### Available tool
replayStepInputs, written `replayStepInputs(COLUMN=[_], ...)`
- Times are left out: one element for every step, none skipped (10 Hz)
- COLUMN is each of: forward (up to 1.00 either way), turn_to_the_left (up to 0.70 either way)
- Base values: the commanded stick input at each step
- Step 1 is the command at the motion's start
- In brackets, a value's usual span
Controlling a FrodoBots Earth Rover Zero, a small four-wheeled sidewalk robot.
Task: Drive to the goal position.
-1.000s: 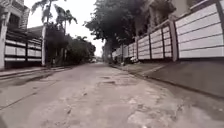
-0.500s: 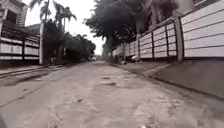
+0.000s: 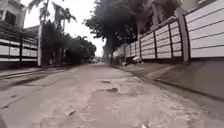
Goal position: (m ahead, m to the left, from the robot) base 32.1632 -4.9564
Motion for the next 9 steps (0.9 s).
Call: replayStepInputs(forward=[0.7, 0.7, 0.7, 0.7, 0.7, 0.7, 0.7, 0.7, 0.7], turn_to_the_left=[0.0, 0.0, 0.0, 0.0, 0.0, 0.0, 0.0, 0.0, 0.0])
